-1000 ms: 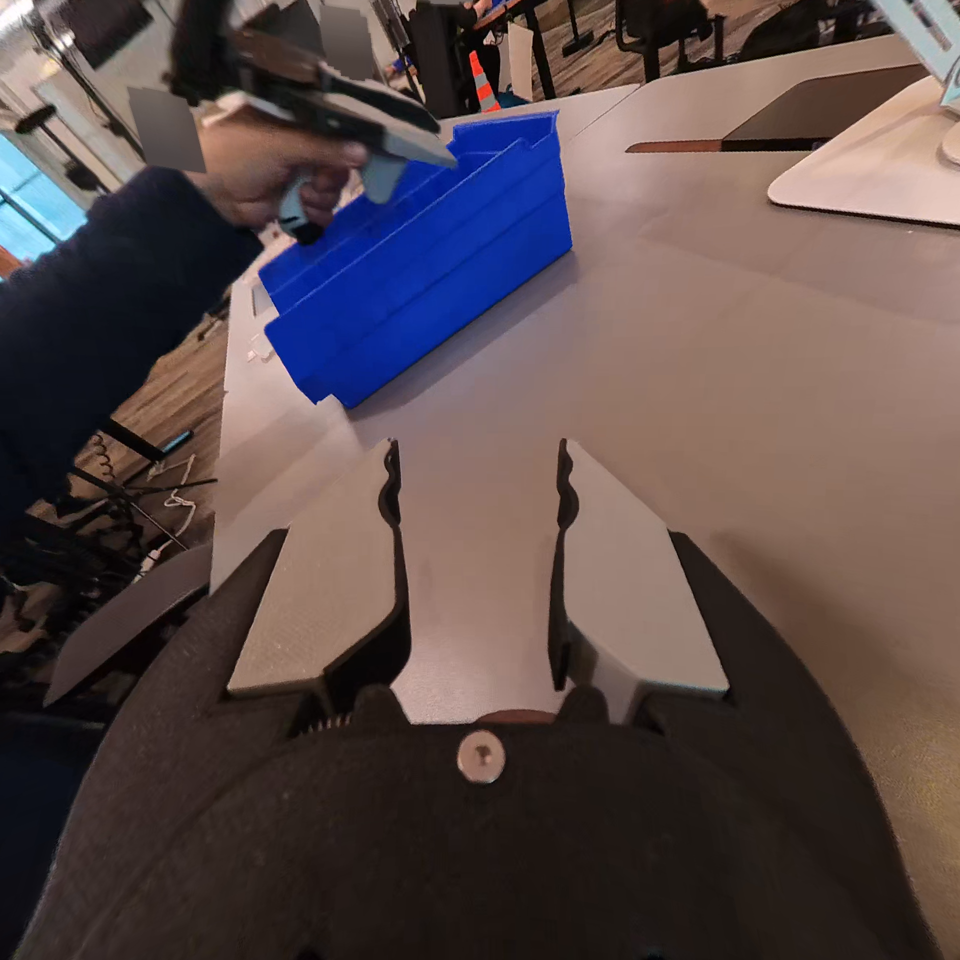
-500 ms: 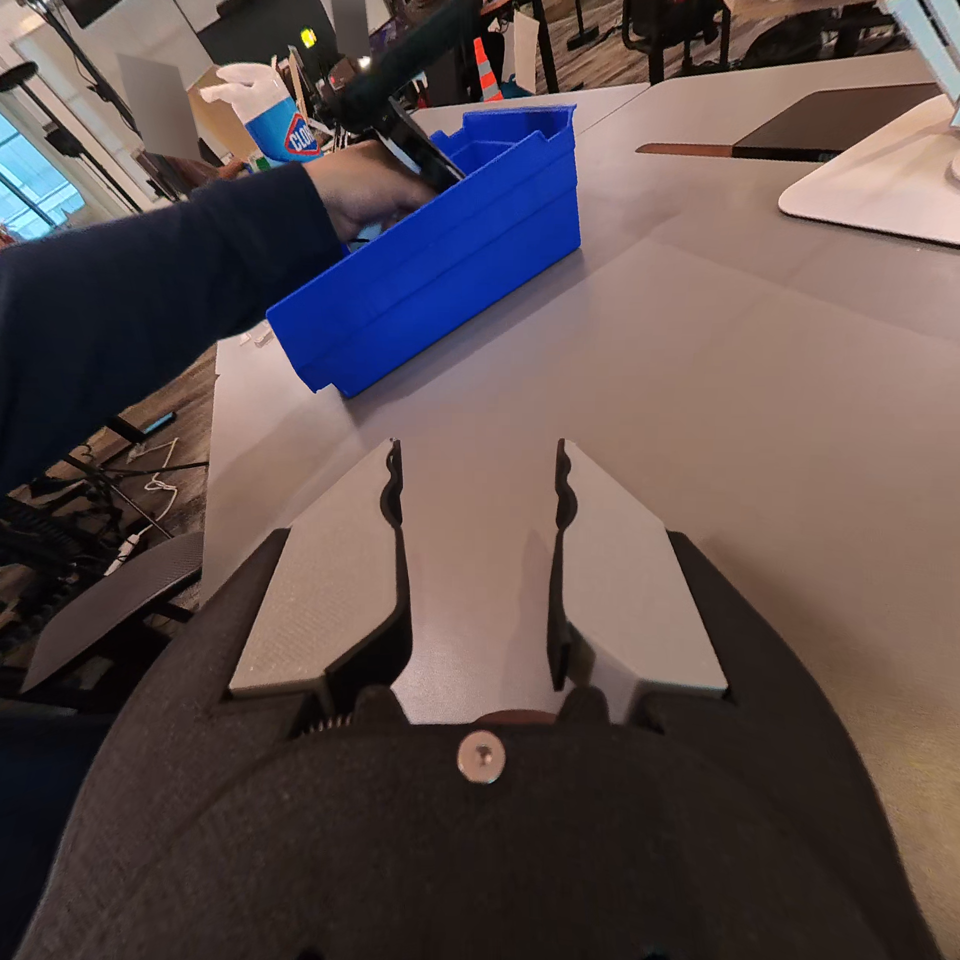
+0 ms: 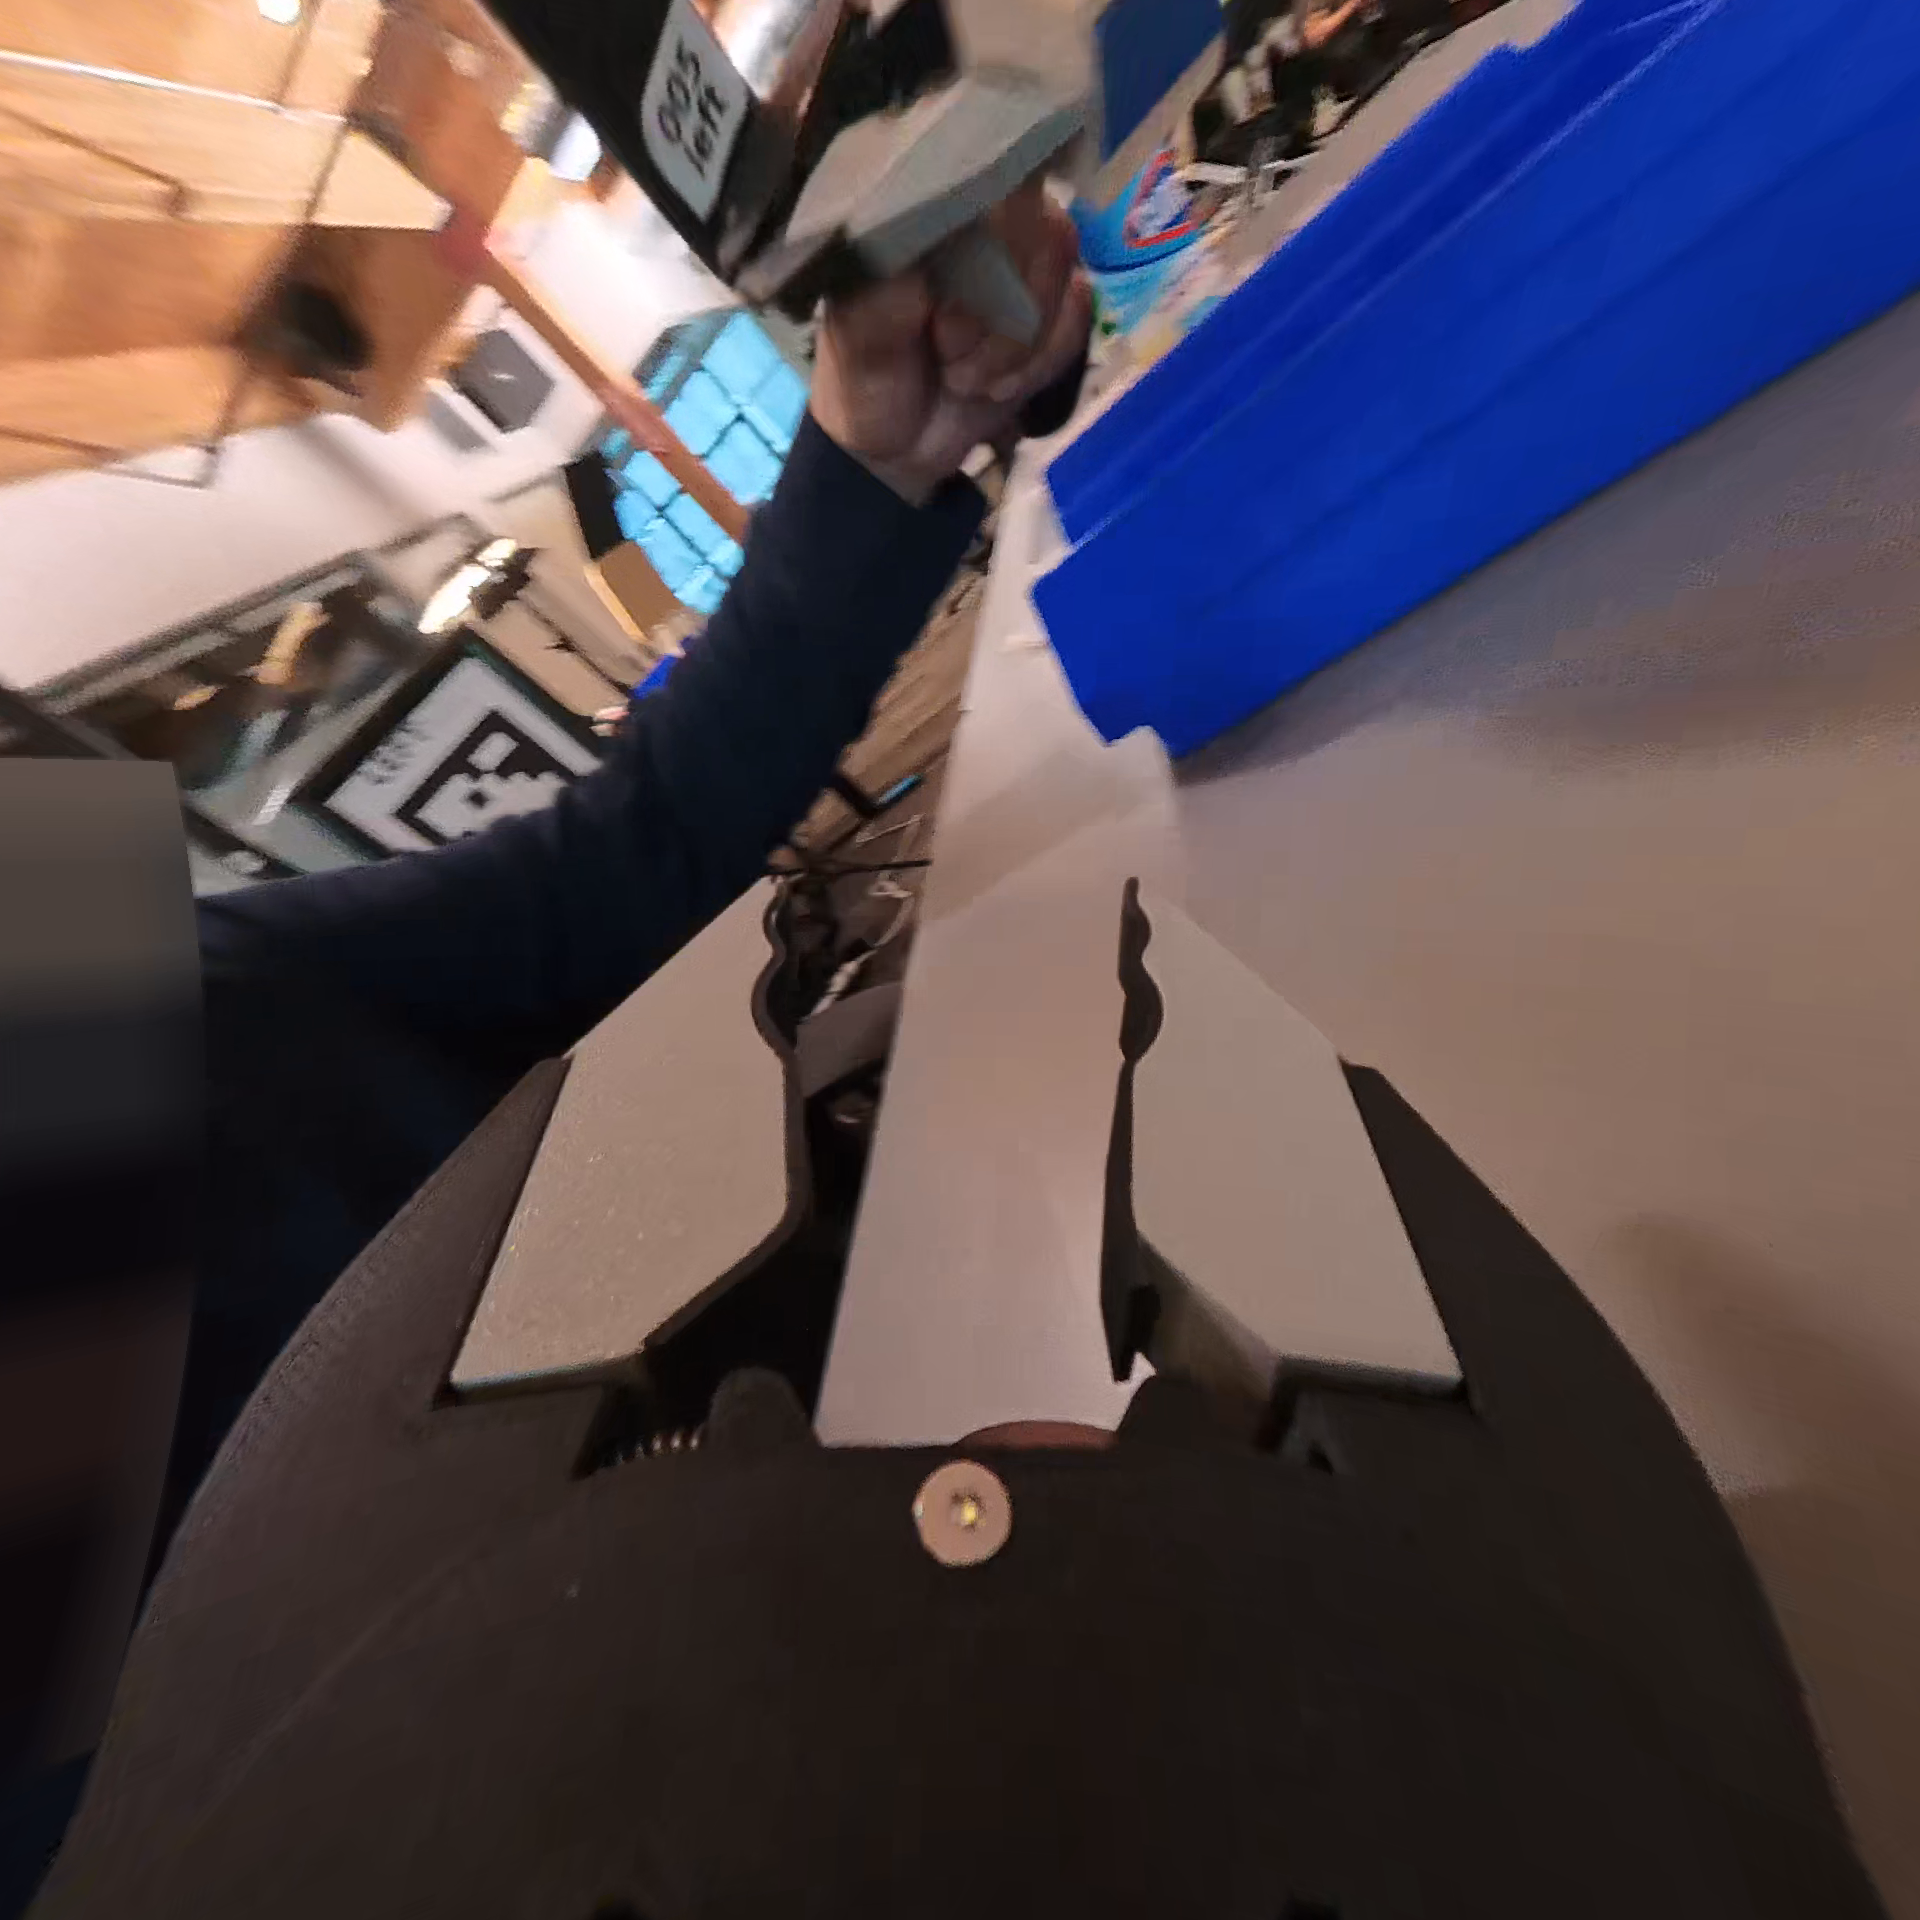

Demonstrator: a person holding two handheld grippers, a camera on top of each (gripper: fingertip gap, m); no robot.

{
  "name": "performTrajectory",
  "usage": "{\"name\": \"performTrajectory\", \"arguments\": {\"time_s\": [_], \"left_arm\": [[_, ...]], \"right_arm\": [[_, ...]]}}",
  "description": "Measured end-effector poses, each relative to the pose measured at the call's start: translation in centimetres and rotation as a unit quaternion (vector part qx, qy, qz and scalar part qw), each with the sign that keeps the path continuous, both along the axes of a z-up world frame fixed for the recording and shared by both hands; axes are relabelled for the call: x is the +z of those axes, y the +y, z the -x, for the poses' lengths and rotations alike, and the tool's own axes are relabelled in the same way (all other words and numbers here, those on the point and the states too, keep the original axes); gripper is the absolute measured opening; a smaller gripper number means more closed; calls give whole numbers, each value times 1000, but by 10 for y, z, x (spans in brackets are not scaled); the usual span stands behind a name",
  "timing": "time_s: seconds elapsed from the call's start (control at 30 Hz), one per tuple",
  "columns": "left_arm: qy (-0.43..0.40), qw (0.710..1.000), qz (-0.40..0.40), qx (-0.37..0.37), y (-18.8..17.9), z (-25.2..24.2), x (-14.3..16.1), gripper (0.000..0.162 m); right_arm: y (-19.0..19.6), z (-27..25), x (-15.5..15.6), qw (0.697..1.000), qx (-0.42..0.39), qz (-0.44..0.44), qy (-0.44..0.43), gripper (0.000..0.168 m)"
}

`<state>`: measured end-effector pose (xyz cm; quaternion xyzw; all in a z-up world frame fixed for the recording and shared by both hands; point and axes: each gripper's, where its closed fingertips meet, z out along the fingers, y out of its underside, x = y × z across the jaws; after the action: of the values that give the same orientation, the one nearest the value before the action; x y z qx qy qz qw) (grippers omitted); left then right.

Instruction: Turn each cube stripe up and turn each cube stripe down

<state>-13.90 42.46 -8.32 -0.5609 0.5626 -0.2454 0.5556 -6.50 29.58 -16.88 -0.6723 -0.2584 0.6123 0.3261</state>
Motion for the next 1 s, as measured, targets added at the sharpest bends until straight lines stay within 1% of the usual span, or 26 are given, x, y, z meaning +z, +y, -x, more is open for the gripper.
{"name": "performTrajectory", "arguments": {"time_s": [0.03, 0.07, 0.13, 0.2, 0.27, 0.33, 0.43, 0.47, 0.53, 0.6, 0.7, 0.77, 0.83, 0.87, 0.9, 0.97, 1.0], "left_arm": [[-25, 997, -26, -68, -36, -15, 6, 48], [-49, 991, -52, -115, -66, -26, 10, 48], [-106, 974, -88, -182, -115, -41, 17, 47], [-167, 954, -111, -223, -148, -49, 23, 46], [-180, 945, -131, -240, -162, -60, 15, 47], [-176, 944, -130, -247, -165, -70, 5, 47], [-175, 944, -111, -257, -166, -83, -8, 47], [-164, 946, -117, -253, -163, -88, -14, 47], [-154, 948, -133, -246, -161, -97, -23, 47], [-160, 950, -138, -230, -155, -100, -25, 47], [-156, 957, -134, -204, -142, -102, -38, 47], [-156, 961, -117, -195, -137, -100, -47, 44], [-147, 964, -100, -200, -137, -98, -56, 58], [-134, 965, -99, -201, -136, -97, -61, 58], [-127, 968, -104, -191, -132, -96, -65, 57], [-129, 970, -107, -178, -124, -93, -68, 37], [-130, 970, -101, -178, -123, -93, -70, 32]], "right_arm": [[-7, 4, 4, 1000, 19, 2, 12, 60], [-14, 7, 10, 999, 37, 3, 27, 62], [-26, 11, 26, 995, 69, 3, 71, 64], [-37, 11, 43, 987, 101, 8, 123, 66], [-45, 7, 56, 978, 126, 15, 165, 67], [-47, 4, 62, 973, 133, 23, 190, 68], [-45, 3, 64, 972, 125, 25, 198, 68], [-44, 3, 64, 973, 121, 24, 196, 65], [-35, 4, 55, 981, 93, 22, 171, 50], [-28, 0, 54, 981, 76, 30, 177, 48], [-13, -2, 42, 990, 24, 14, 137, 47], [-8, -4, 36, 995, -6, -7, 100, 46], [-5, -9, 38, 995, -32, -40, 81, 45], [-3, -13, 41, 995, -48, -59, 69, 45], [-1, -17, 43, 993, -69, -82, 51, 45], [3, -27, 50, 984, -115, -134, 11, 45], [2, -30, 55, 980, -131, -153, -5, 45]]}}
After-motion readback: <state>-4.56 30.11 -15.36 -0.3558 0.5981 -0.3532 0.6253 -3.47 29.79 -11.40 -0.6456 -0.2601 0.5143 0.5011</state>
